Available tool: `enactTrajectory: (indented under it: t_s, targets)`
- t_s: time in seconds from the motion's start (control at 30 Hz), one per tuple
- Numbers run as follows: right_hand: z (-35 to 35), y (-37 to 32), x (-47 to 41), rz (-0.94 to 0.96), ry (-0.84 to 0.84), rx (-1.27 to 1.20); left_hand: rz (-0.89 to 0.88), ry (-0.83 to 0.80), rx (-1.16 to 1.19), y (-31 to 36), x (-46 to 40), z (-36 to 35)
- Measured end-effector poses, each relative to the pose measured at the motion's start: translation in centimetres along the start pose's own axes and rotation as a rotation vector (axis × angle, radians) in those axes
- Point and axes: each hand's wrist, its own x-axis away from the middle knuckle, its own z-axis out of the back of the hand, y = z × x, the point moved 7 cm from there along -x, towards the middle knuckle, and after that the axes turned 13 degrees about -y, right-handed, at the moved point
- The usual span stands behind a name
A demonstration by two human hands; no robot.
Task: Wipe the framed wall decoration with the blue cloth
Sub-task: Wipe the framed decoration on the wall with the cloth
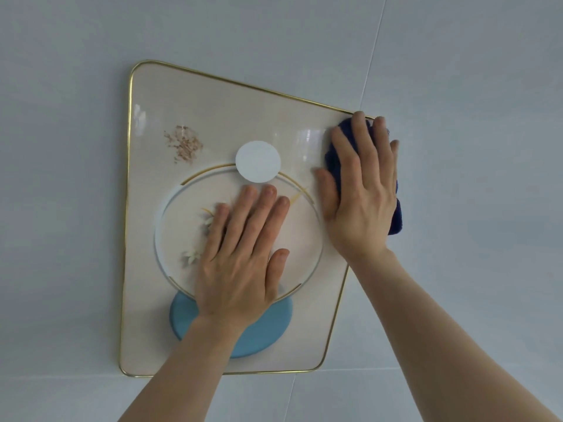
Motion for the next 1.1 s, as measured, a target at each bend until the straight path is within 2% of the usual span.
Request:
enactTrajectory:
  t_s: [0.2, 0.43, 0.67, 0.77, 0.83, 0.9, 0.97, 1.03, 1.1]
  targets:
    - [-0.5, -0.6, 0.0, -0.138, -0.082, -0.126, 0.016, 0.007, -0.005, 0.2, 0.0, -0.2]
    - [-0.6, -1.7, 4.1, 0.028, -0.090, -0.046, 0.024, 0.001, 0.007, 0.2, 0.1, 0.1]
    - [-0.1, -1.7, 12.2, 0.069, -0.289, -0.066, 0.013, -0.087, 0.126, 0.6, 0.1, 2.0]
    - [1.4, -2.1, 14.8, 0.094, -0.438, -0.019, 0.025, -0.165, 0.191, 0.8, 0.2, 3.1]
    - [2.6, -2.6, 16.3, 0.082, -0.615, 0.032, 0.035, -0.220, 0.228, 1.0, 0.2, 4.0]
    - [3.1, -2.2, 17.5, -0.049, -0.840, 0.008, 0.037, -0.265, 0.254, 1.2, 0.5, 5.0]
    - [4.1, -1.1, 17.2, -0.297, -0.932, -0.184, 0.038, -0.290, 0.277, 1.0, 1.1, 6.1]
    - [5.9, -0.2, 15.5, -0.577, -0.872, -0.451, 0.062, -0.268, 0.304, -0.1, 1.8, 7.3]
    - [8.2, -0.9, 12.3, -0.704, -0.746, -0.704, 0.131, -0.218, 0.324, -1.9, 2.4, 8.4]
